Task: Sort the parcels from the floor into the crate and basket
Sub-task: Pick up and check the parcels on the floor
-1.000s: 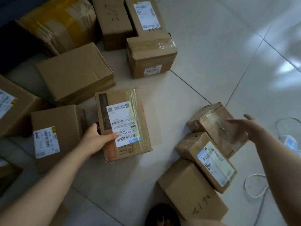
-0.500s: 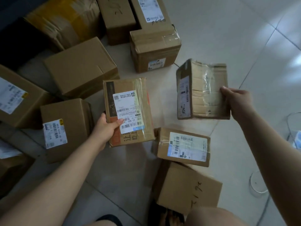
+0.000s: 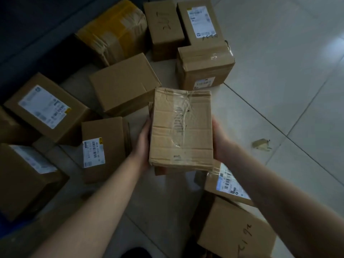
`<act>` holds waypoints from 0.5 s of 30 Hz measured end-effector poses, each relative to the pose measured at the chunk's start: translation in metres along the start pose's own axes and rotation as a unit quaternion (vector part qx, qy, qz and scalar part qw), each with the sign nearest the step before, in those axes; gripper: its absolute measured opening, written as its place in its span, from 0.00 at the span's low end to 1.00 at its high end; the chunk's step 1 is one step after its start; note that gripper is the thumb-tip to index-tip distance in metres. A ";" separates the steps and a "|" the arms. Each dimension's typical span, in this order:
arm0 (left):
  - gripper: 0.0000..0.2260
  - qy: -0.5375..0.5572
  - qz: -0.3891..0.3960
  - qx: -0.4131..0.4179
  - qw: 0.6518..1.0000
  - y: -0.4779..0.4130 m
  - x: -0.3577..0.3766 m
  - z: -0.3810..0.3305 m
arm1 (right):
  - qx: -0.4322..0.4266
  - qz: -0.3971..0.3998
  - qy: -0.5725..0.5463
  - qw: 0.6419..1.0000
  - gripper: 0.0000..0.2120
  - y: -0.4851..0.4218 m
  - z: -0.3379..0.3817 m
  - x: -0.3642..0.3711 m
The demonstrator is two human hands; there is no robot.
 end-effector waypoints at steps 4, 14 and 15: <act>0.22 0.001 -0.012 0.022 1.000 0.053 0.021 -0.018 | -0.024 -0.007 -0.044 0.999 0.25 0.043 0.038 0.021; 0.20 -0.038 -0.015 0.106 0.994 0.386 0.161 -0.145 | -0.015 0.037 -0.077 0.996 0.24 0.315 0.307 0.085; 0.21 -0.051 -0.039 0.107 0.992 0.420 0.170 -0.160 | -0.015 0.042 -0.071 0.996 0.24 0.342 0.332 0.090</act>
Point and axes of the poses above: each hand's wrist, its own y-axis away from the middle knuckle, its own x-axis out of the palm, z = x × y, the point moved 4 cm from there along -y, towards the middle knuckle, and after that the axes turned 9 degrees about -x, right-handed, at the moved point
